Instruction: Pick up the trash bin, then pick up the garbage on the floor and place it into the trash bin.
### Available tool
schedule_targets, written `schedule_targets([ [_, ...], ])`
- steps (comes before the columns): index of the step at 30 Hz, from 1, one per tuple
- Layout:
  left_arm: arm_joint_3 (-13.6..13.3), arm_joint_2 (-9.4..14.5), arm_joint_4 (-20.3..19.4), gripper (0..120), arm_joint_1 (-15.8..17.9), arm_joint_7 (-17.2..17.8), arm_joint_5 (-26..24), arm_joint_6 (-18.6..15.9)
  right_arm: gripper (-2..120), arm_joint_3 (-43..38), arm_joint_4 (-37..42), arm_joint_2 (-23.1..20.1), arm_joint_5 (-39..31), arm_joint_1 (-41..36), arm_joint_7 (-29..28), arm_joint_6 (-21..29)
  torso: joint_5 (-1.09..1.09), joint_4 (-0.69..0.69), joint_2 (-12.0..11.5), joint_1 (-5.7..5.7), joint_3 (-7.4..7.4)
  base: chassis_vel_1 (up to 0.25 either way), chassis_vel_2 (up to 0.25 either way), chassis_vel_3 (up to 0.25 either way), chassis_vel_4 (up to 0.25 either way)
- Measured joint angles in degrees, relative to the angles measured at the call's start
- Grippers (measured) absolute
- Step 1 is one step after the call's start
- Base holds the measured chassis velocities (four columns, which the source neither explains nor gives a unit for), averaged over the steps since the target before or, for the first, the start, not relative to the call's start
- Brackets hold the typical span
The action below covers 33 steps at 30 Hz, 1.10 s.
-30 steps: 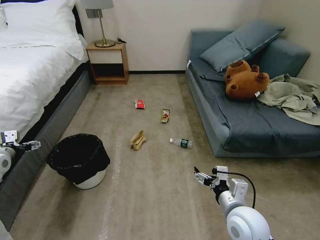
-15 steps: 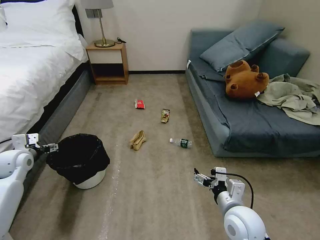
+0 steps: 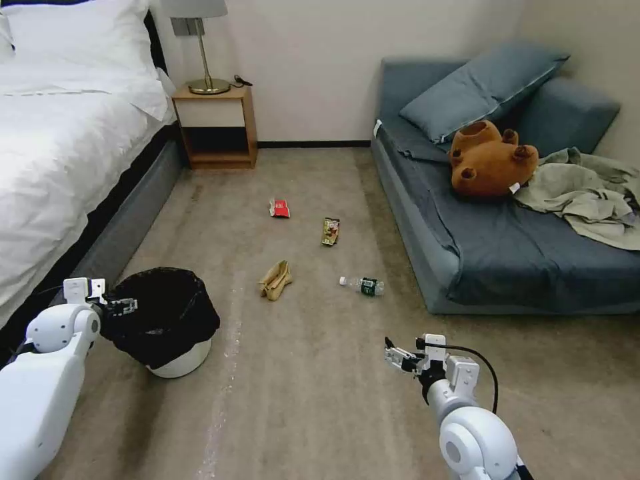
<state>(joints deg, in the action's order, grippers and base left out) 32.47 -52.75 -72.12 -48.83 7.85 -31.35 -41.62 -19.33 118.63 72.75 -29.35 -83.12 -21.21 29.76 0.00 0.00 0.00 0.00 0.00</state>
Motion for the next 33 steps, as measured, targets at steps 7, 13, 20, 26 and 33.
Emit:
schedule_targets([
  [7,-1.11,-0.72,4.50,92,2.27,-0.71,2.80,0.66,100,0.75,-0.27,0.19,-0.05,0.43,-0.20,-0.01,0.00,0.01,0.00,0.00,0.00,0.000,0.000,0.000,0.000],
  [13,-1.44,-1.83,5.46,69,2.61,-1.07,4.07,1.69,100,1.26,0.00,0.55,0.14,0.10,-0.35,-0.01,0.02,0.01,0.00,0.00,0.00,0.000,0.000,0.000,0.000],
  [20,-1.41,-2.10,5.40,45,2.43,-1.00,4.22,2.37,100,1.22,0.26,0.55,0.20,-0.32,-0.50,-0.01,0.04,0.02,0.00,0.00,-0.01,0.000,0.000,0.000,0.000],
  [26,-1.29,-2.08,5.30,30,2.19,-1.11,4.24,3.12,100,1.28,0.52,0.60,0.22,-0.58,-0.54,-0.05,0.04,0.03,0.00,0.00,-0.01,0.000,0.000,0.000,0.000],
  [33,0.02,-2.14,2.75,22,-0.28,-4.49,4.54,6.19,100,1.00,1.29,0.35,0.23,-1.14,-0.94,-0.08,0.00,0.02,0.01,0.00,-0.01,0.000,0.000,0.000,0.000],
])
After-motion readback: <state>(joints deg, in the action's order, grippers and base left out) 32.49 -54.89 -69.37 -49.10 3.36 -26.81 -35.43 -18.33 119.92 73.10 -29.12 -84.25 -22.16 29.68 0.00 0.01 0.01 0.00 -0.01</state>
